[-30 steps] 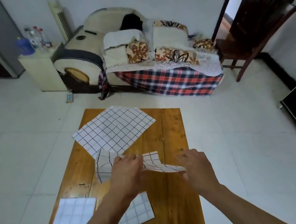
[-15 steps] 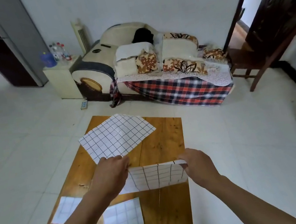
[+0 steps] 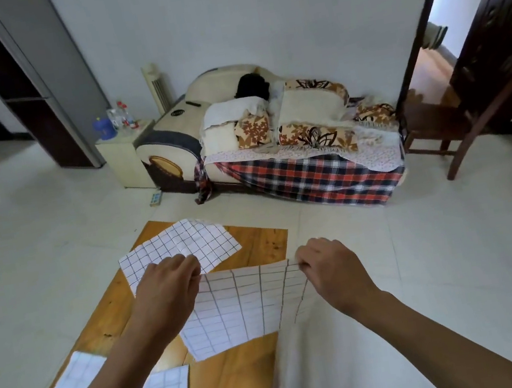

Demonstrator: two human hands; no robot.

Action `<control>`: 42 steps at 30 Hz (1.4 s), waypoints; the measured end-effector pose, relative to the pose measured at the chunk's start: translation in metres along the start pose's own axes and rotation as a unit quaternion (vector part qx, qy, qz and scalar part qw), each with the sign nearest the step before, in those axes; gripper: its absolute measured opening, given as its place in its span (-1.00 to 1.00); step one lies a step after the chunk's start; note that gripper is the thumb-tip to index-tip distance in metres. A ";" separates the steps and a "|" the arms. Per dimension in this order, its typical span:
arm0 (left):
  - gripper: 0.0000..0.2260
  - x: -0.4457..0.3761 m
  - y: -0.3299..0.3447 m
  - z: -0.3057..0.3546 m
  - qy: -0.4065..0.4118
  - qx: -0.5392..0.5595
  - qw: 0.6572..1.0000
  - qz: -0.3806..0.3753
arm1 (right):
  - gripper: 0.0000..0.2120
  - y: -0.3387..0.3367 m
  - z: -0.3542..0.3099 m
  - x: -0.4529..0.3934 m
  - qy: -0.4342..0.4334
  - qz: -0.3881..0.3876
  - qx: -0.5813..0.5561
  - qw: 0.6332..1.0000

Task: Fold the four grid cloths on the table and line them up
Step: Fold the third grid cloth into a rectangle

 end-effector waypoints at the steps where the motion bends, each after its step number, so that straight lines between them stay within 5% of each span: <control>1: -0.81 -0.006 -0.001 0.004 -0.001 0.001 1.000 0.003 | -0.95 -0.005 0.006 -0.005 0.006 -0.002 -0.011 1.000; 8: -0.82 -0.043 0.004 -0.008 -0.064 -0.014 0.998 0.025 | -0.75 -0.003 0.033 -0.057 -0.016 -0.030 -0.019 0.999; 27: -0.84 -0.132 0.039 -0.177 -0.307 0.057 0.941 0.128 | -0.90 0.091 0.017 -0.315 -0.185 -0.139 -0.052 0.971; 35: -0.85 -0.156 -0.013 -0.197 -0.352 -0.060 0.915 0.188 | -0.89 0.110 -0.021 -0.412 -0.289 -0.098 -0.154 0.940; 42: -0.99 -0.171 -0.039 -0.168 -0.381 -0.134 0.879 0.253 | -0.90 0.101 -0.030 -0.472 -0.415 -0.027 -0.239 0.878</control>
Point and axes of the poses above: each hand's wrist, its own x-axis away from the middle knuckle, its own y-axis out of the palm, z = x × y, the point moved 9 cm from there along -x, towards the middle knuckle, and after that the axes turned 7 degrees about x, right-handed, at the moved point
